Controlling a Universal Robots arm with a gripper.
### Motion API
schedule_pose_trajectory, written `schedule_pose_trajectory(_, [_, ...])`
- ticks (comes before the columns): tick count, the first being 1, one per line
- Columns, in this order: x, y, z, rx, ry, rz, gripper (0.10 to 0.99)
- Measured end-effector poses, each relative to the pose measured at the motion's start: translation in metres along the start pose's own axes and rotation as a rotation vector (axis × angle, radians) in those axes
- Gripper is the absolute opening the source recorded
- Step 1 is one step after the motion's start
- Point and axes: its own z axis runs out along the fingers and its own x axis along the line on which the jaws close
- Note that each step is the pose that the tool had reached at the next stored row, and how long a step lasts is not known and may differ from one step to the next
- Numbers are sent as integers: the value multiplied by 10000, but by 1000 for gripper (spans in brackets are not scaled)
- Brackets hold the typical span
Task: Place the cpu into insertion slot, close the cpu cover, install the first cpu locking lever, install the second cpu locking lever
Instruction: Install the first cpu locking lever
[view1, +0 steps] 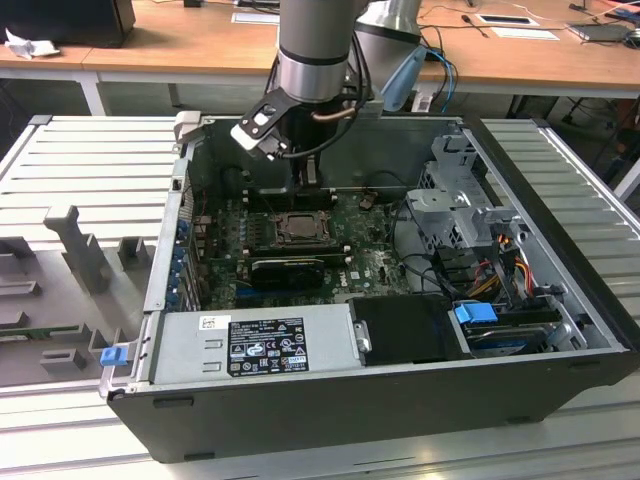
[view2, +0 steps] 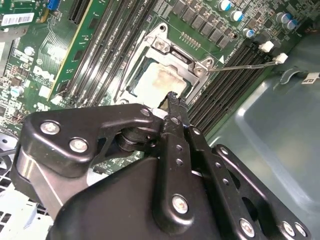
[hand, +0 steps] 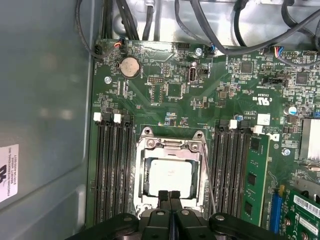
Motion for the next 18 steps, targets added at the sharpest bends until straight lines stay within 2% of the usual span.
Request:
schedule_pose_trajectory(2, [3, -1, -71, -1, -1, -1, 106])
schedule_pose_trajectory(4, [5, -2, -103, -5, -1, -1, 106])
schedule_pose_trajectory(6, [5, -3, -106, -22, 1, 0, 106])
schedule_pose_trajectory(8, [5, -3, -107, -40, -62, -5, 106])
schedule_pose_trajectory(10, [5, -3, -106, -64, -67, -30, 106])
schedule_pose_trajectory(18, [5, -3, -106, -30, -84, -1043, 106])
